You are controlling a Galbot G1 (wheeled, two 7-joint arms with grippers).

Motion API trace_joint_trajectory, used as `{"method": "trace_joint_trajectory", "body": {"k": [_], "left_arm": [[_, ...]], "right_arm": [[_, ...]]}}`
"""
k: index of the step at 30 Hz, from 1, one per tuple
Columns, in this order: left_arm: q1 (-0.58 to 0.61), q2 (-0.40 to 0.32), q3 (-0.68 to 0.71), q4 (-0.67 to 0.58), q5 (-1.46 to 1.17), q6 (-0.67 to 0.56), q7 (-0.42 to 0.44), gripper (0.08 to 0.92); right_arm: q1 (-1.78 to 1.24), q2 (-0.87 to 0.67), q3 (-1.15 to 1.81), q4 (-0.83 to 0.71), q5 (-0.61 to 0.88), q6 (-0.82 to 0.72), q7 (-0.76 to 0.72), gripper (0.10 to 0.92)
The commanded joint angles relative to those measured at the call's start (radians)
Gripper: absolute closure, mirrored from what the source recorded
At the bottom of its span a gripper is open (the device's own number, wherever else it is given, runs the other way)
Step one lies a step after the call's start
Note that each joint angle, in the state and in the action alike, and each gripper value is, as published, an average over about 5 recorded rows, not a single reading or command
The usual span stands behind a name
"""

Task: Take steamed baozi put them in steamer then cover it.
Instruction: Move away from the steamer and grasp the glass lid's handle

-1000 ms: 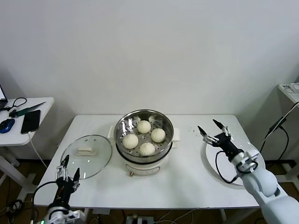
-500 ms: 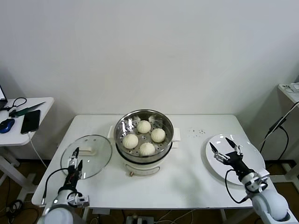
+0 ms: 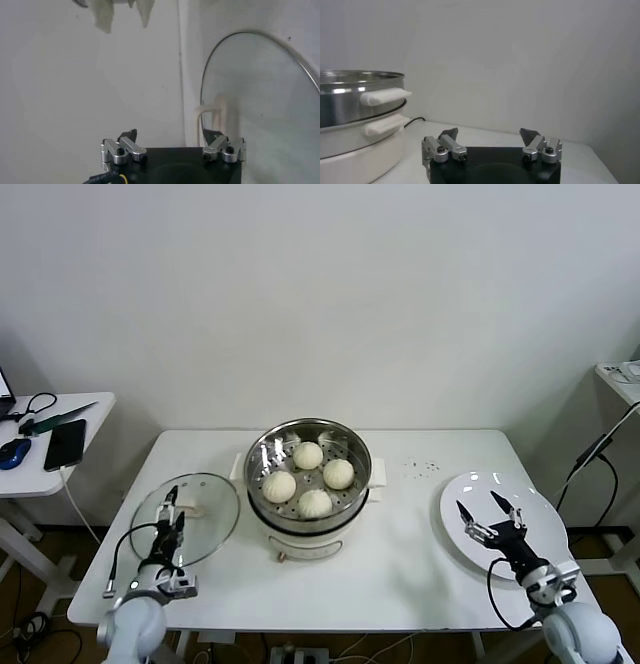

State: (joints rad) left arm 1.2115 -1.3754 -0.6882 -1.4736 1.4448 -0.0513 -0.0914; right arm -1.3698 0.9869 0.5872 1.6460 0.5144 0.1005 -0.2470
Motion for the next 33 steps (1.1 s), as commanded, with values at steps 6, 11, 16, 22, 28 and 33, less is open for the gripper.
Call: {"method": "trace_joint_trajectory", "body": {"k": [6, 11, 16, 22, 28, 33], "left_arm": [[-0.129, 0.007, 0.001, 0.182, 0.015, -0.018, -0.062, 0.177], [-0.149, 0.007, 0.002, 0.196, 0.014, -0.018, -0.08, 0.177], [-0.165, 0.005, 0.005, 0.212, 0.012, -0.018, -0.092, 0.177], [-0.174, 0.002, 0.004, 0.225, 0.011, -0.025, -0.096, 0.182], [-0.173, 0.002, -0.001, 0.239, 0.016, -0.036, -0.091, 0.312], [-0.174, -0.003, -0.004, 0.241, 0.015, -0.041, -0.087, 0.459]], "right_arm": [[0.001, 0.015, 0.0, -0.012, -0.027, 0.004, -0.003, 0.203], [0.007, 0.02, -0.004, -0.017, -0.038, 0.005, -0.003, 0.203], [0.014, 0.027, -0.009, -0.022, -0.048, 0.007, -0.003, 0.203], [0.019, 0.034, -0.014, -0.031, -0.06, 0.01, -0.005, 0.203], [0.023, 0.041, -0.015, -0.037, -0.067, 0.012, -0.007, 0.203], [0.03, 0.048, -0.018, -0.042, -0.072, 0.013, -0.007, 0.203]]}}
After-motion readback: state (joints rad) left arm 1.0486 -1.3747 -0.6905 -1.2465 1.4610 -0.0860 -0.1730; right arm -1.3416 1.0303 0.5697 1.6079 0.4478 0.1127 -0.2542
